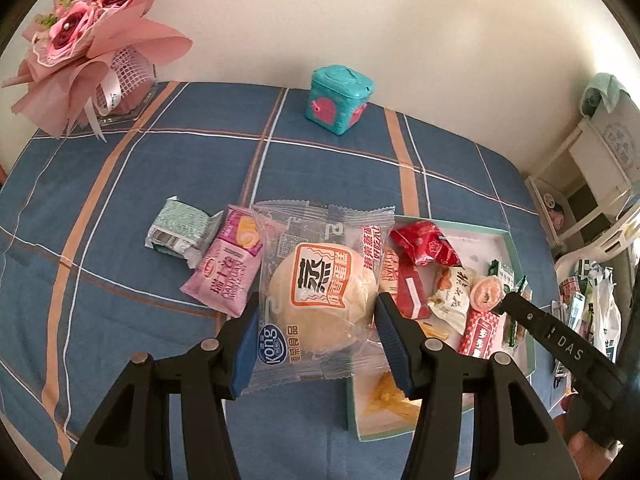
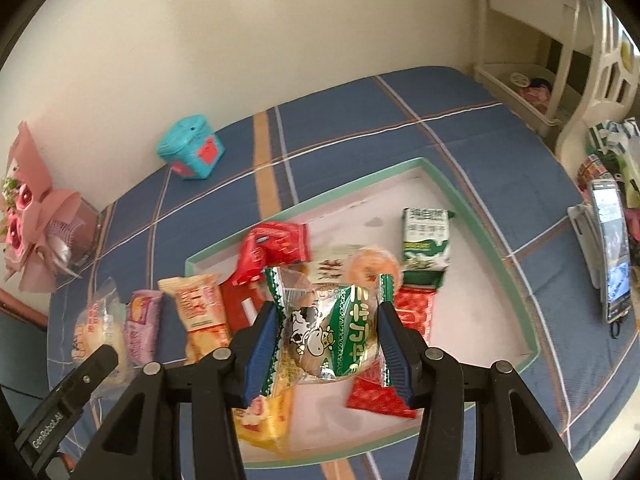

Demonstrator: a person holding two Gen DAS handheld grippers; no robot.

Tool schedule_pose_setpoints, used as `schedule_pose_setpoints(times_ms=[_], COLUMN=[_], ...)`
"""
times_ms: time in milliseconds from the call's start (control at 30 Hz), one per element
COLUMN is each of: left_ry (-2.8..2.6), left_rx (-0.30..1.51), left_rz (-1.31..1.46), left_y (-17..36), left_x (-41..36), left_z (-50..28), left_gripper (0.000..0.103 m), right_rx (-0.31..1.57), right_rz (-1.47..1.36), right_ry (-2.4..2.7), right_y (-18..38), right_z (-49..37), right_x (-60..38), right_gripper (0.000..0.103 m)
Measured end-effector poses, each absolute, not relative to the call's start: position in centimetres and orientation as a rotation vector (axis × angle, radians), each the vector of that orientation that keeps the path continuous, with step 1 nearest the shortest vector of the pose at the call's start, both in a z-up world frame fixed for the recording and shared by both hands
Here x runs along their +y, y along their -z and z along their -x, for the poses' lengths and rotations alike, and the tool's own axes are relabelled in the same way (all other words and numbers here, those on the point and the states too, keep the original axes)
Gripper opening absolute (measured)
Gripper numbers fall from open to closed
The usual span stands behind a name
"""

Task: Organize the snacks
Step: 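Carry the steamed bun bag with the left tool while the right tool carries the cookie pack over the tray, then open the left tool over the tray while the right tool releases the cookie pack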

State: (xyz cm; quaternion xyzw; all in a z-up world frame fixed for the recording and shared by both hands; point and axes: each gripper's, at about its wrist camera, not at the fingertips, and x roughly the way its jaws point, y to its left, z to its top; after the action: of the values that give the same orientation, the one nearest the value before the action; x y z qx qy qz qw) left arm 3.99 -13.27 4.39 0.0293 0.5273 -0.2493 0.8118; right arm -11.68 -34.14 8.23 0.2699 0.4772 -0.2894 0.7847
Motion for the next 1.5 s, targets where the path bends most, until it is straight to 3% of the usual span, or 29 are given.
schedule_pose_setpoints(times_ms=[967,1500], left_ry=[0.681,0.635], left_rx=[1.131,1.156], left_rz=[-0.246,-0.295], left_y=[-3.9,-1.4], left_x=[-26.1,-28.5], left_z=[1.6,2.2], left_gripper=[0.057,0.057], right_rx=[1.09,1.129], right_rz=[-0.615,-0.614], right_ry=[0.809,0.793], right_y=[-6.3,-5.3], right_z=[16.8,16.5], right_x=[-40.5,-40.7], right_gripper=[0.054,0.055])
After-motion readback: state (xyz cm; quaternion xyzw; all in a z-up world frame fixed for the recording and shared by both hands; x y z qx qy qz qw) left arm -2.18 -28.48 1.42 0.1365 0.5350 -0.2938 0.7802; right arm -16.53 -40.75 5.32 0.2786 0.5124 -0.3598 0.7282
